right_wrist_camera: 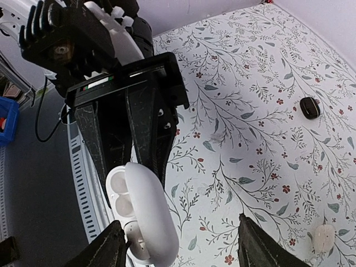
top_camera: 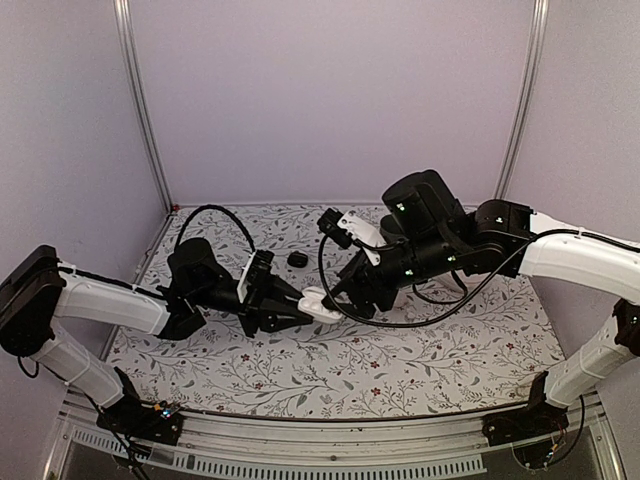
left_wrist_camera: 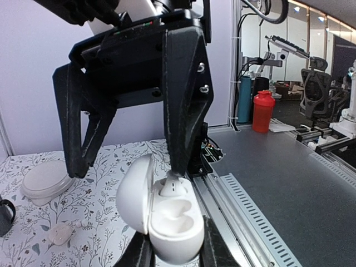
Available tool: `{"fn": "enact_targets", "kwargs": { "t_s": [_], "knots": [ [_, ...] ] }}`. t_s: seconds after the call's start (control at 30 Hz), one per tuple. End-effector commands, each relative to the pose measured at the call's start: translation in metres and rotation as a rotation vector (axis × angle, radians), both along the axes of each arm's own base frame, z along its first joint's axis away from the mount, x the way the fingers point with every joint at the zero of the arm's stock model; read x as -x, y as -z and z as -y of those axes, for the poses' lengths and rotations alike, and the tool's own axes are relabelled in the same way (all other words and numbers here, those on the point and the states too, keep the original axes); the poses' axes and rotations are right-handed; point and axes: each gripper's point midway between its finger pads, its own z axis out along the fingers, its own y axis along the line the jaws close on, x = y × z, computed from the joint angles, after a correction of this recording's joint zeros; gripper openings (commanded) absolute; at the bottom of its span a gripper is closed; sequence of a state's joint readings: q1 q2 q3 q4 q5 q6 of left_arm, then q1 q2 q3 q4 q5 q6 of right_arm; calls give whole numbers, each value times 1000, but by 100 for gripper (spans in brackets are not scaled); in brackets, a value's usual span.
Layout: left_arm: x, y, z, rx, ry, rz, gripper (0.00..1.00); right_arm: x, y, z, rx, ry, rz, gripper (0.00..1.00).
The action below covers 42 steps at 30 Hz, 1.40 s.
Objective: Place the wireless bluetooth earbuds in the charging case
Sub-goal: Open the charging case, then adjust the left earbud at the center of the board.
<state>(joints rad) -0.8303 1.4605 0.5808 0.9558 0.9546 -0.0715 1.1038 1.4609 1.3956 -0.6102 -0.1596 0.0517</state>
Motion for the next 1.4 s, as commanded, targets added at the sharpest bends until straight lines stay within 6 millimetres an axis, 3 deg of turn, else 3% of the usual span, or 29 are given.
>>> {"fn": "enact_targets", "kwargs": {
  "t_s": [0.0,0.2,0.33,0.5,0.6,0.63,0.77,1.0,1.17,1.37],
  "knots": [
    [-3,-1,2,30,-17,47,0,4,-21,-4,-68,-24,-7,69],
    [-7,0,1,41,-60,87,0,-1,-29,4,-82,23,9,71],
    [-11,2,1,43,-93,118,0,-8,-44,20,-128,88,-5,76],
    [-16,4,2,45,-118,128,0,-28,-37,49,-150,227,-86,77],
    [-19,8,1,42,-146,136,0,-46,-8,79,-129,367,-186,77],
    [-21,10,2,40,-156,139,0,-50,12,91,-105,418,-233,77],
    [-23,15,5,36,-161,139,0,-65,62,127,-54,586,-351,76],
    [-27,16,11,43,-146,122,0,-83,155,169,11,825,-560,50],
    [-26,15,11,47,-135,111,0,-106,193,191,17,962,-605,40],
    [-22,15,9,50,-125,105,0,-132,213,192,8,1009,-612,37]
  ]
}}
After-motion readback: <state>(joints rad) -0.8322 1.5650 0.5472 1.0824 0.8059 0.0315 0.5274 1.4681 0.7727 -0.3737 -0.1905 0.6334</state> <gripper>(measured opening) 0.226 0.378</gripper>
